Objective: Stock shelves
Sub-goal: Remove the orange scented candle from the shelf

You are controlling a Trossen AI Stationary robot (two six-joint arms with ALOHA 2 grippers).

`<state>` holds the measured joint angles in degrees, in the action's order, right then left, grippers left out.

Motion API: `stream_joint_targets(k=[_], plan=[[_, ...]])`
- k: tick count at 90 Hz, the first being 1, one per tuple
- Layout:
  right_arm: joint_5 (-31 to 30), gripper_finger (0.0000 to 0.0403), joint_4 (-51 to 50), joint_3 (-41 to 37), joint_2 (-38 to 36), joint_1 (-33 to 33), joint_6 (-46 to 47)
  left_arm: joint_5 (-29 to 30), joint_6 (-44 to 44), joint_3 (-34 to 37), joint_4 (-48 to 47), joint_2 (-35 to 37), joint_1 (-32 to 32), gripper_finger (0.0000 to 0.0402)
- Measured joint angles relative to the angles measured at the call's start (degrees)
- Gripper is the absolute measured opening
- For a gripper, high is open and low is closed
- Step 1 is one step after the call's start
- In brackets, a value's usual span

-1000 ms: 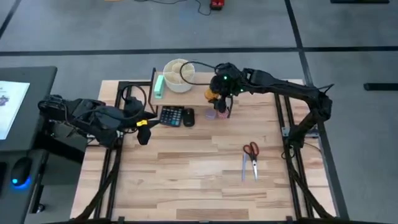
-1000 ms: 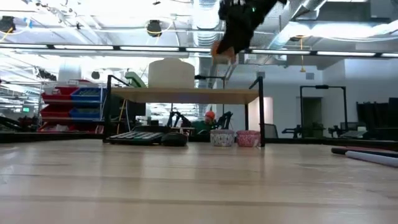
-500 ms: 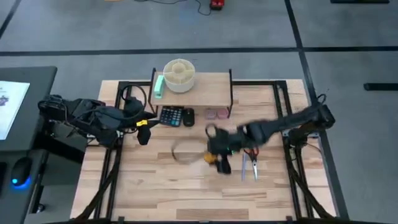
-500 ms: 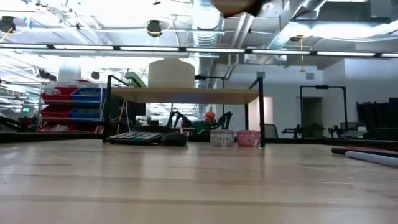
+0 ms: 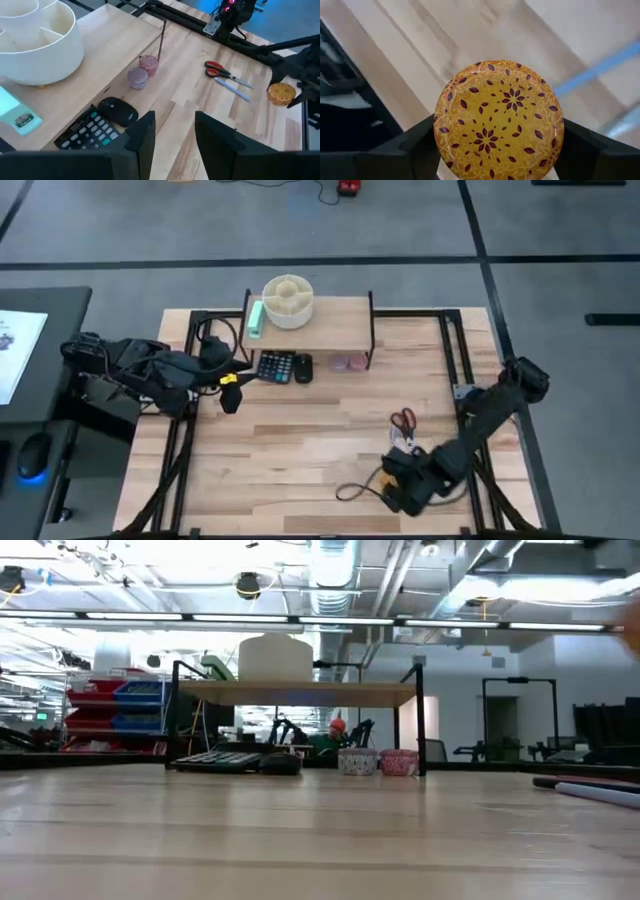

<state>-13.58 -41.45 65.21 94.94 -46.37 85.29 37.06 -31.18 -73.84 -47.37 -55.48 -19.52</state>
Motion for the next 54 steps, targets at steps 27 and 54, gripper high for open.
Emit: stream_joint_targets(k=[27, 54], plan=[[0.0, 0.0300, 7.8, -6.7, 0.0, -1.1, -10.6, -1.3, 0.0, 0.0, -1.3, 0.0, 0.0, 0.0116], [0.2, 0.0299, 12.4, -12.7, 0.0, 0.0, -14.6, -3.6, -0.1, 0.0, -1.3, 0.0, 0.0, 0.0116]])
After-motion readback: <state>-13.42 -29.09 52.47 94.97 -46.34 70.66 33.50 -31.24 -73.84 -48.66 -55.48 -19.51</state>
